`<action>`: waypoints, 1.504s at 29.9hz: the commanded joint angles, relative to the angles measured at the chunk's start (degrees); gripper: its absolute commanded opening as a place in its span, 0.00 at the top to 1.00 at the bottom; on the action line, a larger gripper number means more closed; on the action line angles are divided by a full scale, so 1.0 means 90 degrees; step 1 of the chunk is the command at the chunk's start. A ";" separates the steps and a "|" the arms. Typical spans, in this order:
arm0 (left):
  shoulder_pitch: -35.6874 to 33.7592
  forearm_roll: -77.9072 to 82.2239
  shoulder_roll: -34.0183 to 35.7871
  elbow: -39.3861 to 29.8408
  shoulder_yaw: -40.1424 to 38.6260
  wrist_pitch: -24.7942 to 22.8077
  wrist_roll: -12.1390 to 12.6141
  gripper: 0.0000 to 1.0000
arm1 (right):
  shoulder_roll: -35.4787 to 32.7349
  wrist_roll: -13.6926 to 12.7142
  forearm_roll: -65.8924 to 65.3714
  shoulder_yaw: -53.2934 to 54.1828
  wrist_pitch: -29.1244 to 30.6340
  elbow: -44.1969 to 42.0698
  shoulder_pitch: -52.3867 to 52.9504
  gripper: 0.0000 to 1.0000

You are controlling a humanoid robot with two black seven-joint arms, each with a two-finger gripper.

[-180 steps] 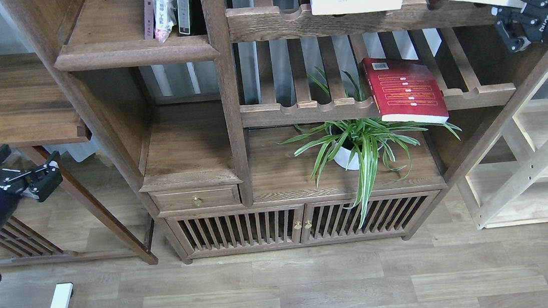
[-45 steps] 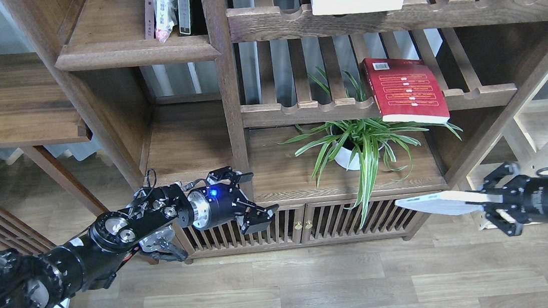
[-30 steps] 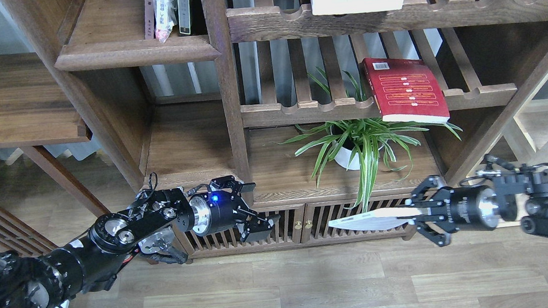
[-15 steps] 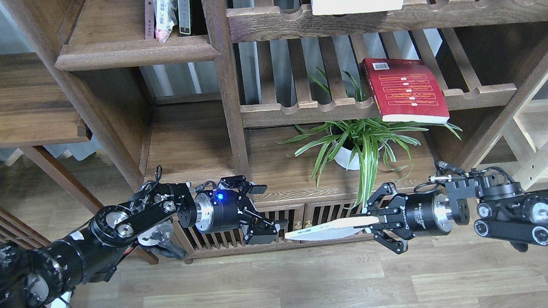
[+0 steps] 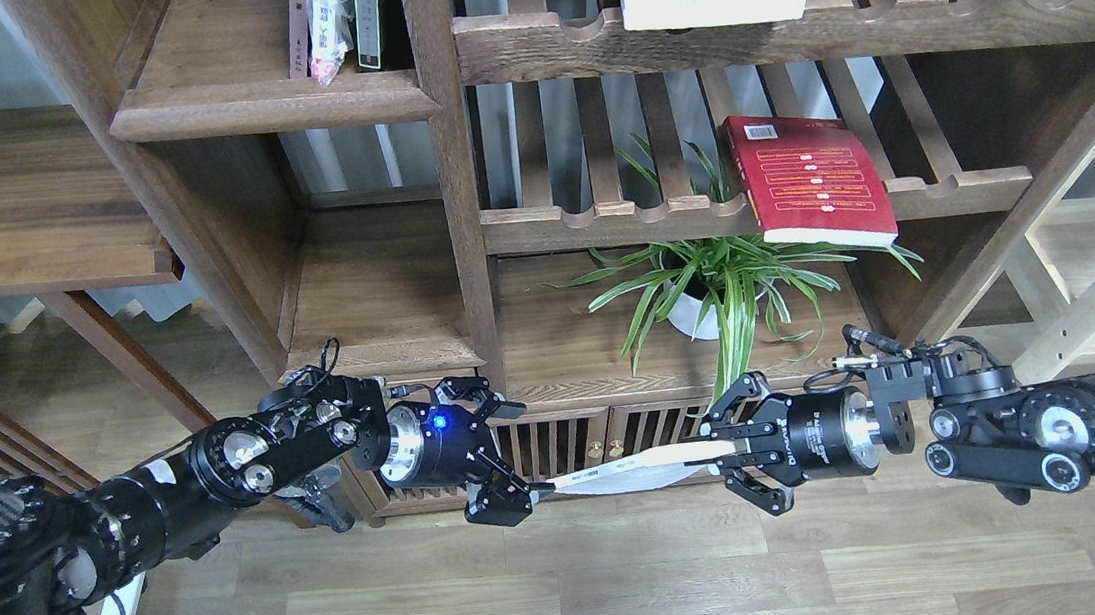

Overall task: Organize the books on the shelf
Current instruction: 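Grasp the book edge with the left gripper, then open the right gripper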

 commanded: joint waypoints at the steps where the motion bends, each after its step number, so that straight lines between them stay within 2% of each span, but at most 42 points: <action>1: -0.0006 0.0023 0.0000 -0.0001 0.0006 0.0001 0.0018 0.00 | -0.0002 0.0000 0.0049 0.0000 0.0021 0.0083 0.0177 0.99; 16: 0.0023 0.0062 0.0000 0.0048 0.0045 0.0001 0.0057 0.01 | 0.0349 0.0000 0.0225 -0.0049 0.0129 0.0220 0.0431 0.99; 31: 0.0091 0.0053 0.0000 0.0058 0.0074 0.0001 -0.0001 0.07 | 0.0818 0.0000 0.0567 -0.0049 0.0148 0.0346 0.0861 0.99; 35: 0.0091 0.0053 0.0000 0.0048 0.0074 0.0001 -0.0060 0.18 | 0.0906 0.0000 0.0675 -0.0049 0.0148 0.0347 0.1017 0.99; 37: 0.0120 0.0053 0.0000 0.0038 0.0074 0.0001 -0.0177 0.27 | 0.0946 0.0000 0.0694 -0.0059 0.0148 0.0347 0.1037 0.99; 38: 0.0121 0.0053 0.0000 0.0038 0.0074 0.0001 -0.0197 0.33 | 0.0946 0.0000 0.0694 -0.0068 0.0148 0.0347 0.1037 0.99; 41: 0.0121 0.0053 0.0000 0.0038 0.0152 0.0133 -0.0148 0.58 | 0.0946 0.0000 0.0684 -0.0088 0.0148 0.0347 0.1037 0.99; 45: 0.0130 0.0053 0.0000 0.0038 0.0191 0.0221 -0.0158 0.78 | 0.0946 0.0000 0.0694 -0.0088 0.0148 0.0347 0.1046 0.98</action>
